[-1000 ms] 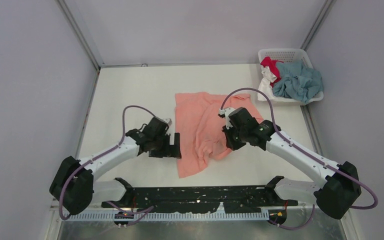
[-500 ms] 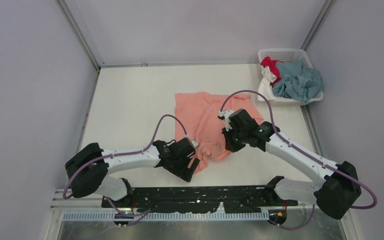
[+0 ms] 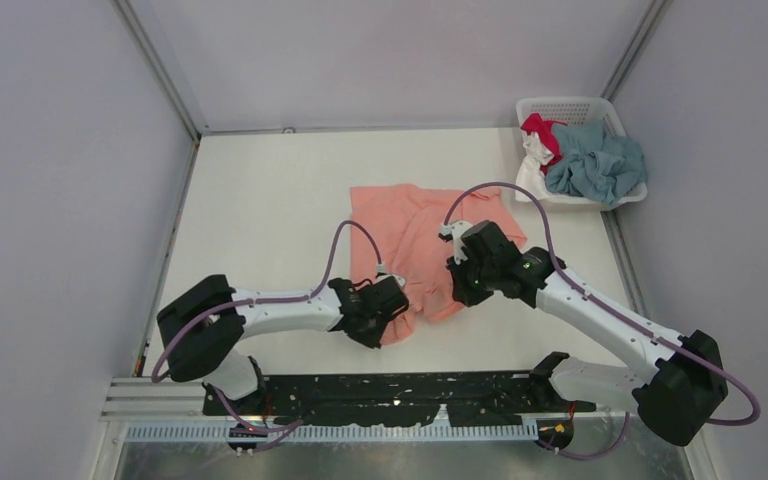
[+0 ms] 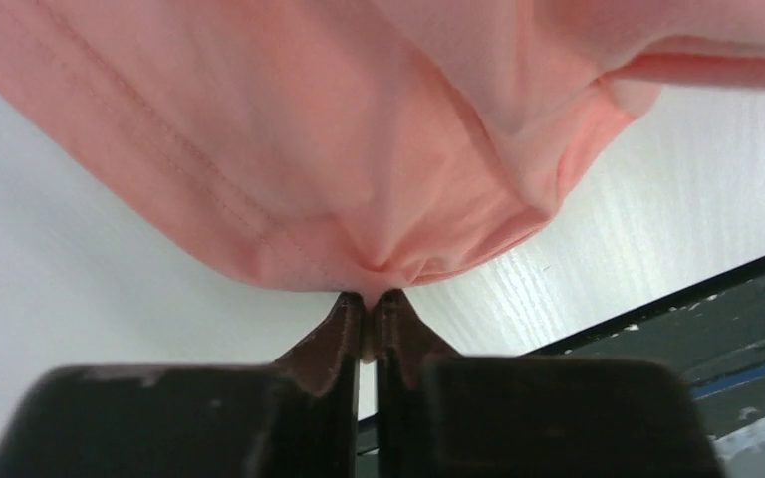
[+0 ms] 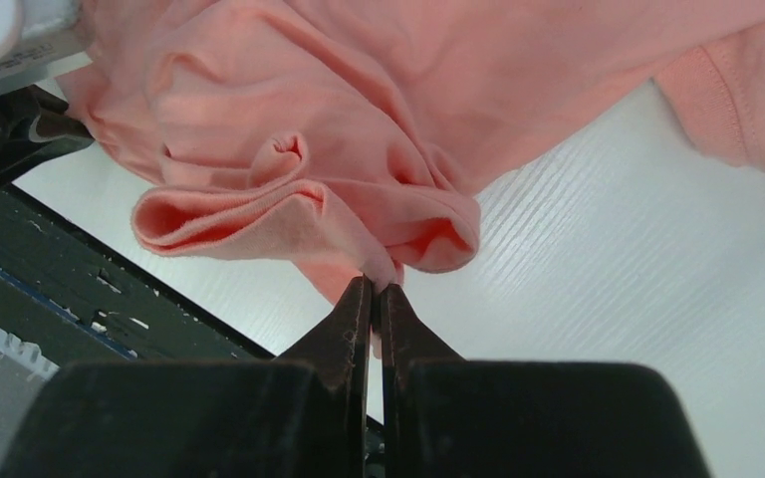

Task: Fold and stack the t-shirts
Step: Flatten out the tshirt

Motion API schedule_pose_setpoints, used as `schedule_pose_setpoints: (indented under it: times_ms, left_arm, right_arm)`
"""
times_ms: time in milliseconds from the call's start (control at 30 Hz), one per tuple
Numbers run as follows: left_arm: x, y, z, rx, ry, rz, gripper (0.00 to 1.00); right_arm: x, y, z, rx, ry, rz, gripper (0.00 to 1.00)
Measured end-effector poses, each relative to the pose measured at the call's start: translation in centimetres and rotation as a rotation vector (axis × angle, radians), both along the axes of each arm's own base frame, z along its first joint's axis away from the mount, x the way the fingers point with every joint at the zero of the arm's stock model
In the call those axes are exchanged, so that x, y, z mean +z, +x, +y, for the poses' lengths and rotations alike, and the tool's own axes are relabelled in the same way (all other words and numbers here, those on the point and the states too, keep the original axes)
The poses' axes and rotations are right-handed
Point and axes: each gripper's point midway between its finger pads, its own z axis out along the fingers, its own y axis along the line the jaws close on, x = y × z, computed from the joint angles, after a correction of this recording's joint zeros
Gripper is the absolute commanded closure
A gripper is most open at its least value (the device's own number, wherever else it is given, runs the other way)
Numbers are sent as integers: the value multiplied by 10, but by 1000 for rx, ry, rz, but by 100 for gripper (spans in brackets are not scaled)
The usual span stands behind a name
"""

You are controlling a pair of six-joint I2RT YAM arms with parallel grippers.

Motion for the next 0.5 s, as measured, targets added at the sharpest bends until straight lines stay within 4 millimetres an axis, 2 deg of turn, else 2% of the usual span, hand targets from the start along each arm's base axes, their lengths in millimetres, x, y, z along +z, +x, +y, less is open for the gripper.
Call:
schedule_pose_setpoints:
  times_ms: [133, 267, 333, 367, 433, 500]
  left_arm:
    - [0, 8, 3, 32, 17, -38, 100]
    - [8, 25, 12, 123, 8, -103, 100]
    - [25, 47, 25, 220, -41, -141, 100]
    - [38, 65, 36, 296, -77, -179, 100]
    - [66, 98, 60, 436, -135, -277, 100]
    - [99, 129, 94, 587, -183, -397, 100]
  right_arm:
    - [2, 0, 0, -4, 8, -6, 95]
    - [3, 0, -3, -32, 14, -3, 95]
    - [3, 2, -9, -66, 11, 4, 95]
    - [2, 5, -14, -94, 8, 8, 95]
    - [1, 11, -25, -155, 0, 16, 95]
    - [0, 20, -40, -235, -15, 14, 95]
